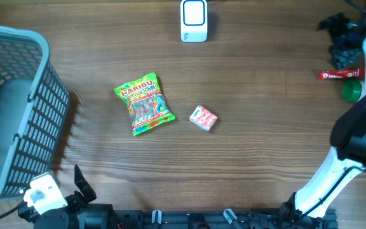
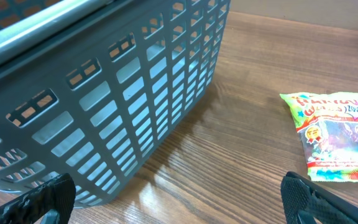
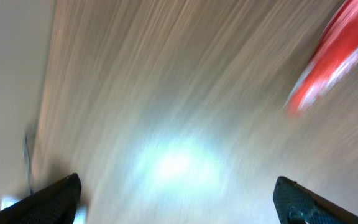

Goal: Scan the item barcode
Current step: 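Carry the NESCAFE stick right and drop it at the right edge, then reach the right gripper to the red-and-white box and grasp it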

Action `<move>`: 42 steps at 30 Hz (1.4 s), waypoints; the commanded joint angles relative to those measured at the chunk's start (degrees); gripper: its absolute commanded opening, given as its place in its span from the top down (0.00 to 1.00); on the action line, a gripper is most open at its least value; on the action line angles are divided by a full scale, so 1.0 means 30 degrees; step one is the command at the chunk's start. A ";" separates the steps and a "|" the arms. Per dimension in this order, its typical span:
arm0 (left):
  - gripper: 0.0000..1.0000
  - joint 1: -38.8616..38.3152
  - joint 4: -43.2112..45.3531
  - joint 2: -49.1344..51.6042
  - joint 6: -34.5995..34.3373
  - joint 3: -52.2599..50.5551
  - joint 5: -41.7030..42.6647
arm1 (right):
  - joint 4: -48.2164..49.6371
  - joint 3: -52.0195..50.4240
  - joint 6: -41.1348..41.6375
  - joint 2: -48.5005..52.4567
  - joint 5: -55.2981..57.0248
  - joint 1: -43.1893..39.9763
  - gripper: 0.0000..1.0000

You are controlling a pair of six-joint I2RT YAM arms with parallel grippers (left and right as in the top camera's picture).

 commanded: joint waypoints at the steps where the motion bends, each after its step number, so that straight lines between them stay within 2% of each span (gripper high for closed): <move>1: 0.00 0.0124 0.0058 -0.0138 -0.0087 0.0007 -0.0007 | -0.3155 0.0313 -0.2594 -0.0743 -0.2157 0.3322 0.00; 3: 0.00 0.0124 0.0058 -0.0138 -0.0087 0.0007 -0.0007 | -0.4656 -0.0146 -0.3439 -0.0699 -0.2149 0.5391 0.00; 6: 0.00 0.0124 0.0058 -0.0138 -0.0087 0.0007 -0.0007 | -0.4903 -0.1355 -0.2951 -0.0692 -0.1785 0.8852 0.00; 9: 0.00 0.0124 0.0058 -0.0138 -0.0087 0.0007 -0.0007 | -0.4954 -0.2637 0.0488 -0.0692 -0.0211 1.1890 0.00; 11: 0.00 0.0124 0.0058 -0.0138 -0.0087 0.0007 -0.0007 | -0.4809 -0.3228 0.1807 -0.0678 0.0153 1.3413 0.01; 15: 0.00 0.0124 0.0058 -0.0138 -0.0087 0.0007 -0.0007 | -0.4335 -0.4029 0.2871 -0.0678 0.0495 1.5970 0.12; 19: 0.00 0.0124 0.0058 -0.0138 -0.0087 0.0007 -0.0007 | -0.3577 -0.4648 0.5938 -0.0678 0.4532 1.8323 0.38; 20: 0.00 0.0124 0.0058 -0.0138 -0.0087 0.0007 -0.0007 | -0.3388 -0.4830 0.6659 -0.0678 0.5027 1.8622 0.45; 21: 0.00 0.0124 0.0058 -0.0138 -0.0087 0.0007 -0.0007 | -0.2922 -0.5085 0.7118 -0.0678 0.5413 1.8906 0.46; 27: 0.00 0.0124 0.0058 -0.0138 -0.0087 0.0007 -0.0007 | -0.0852 -0.5734 0.7650 -0.0219 0.6331 1.9118 0.46; 38: 0.00 0.0124 0.0058 -0.0138 -0.0087 0.0007 -0.0007 | -0.1013 -0.5734 0.7701 0.2062 0.6069 1.9088 0.46; 40: 0.00 0.0124 0.0058 -0.0138 -0.0087 0.0007 -0.0007 | -0.1093 -0.5734 0.7701 0.2120 0.6076 1.9088 0.54; 42: 0.00 0.0124 0.0058 -0.0138 -0.0087 0.0007 -0.0007 | -0.1078 -0.5734 0.7715 0.2120 0.6076 1.9088 0.74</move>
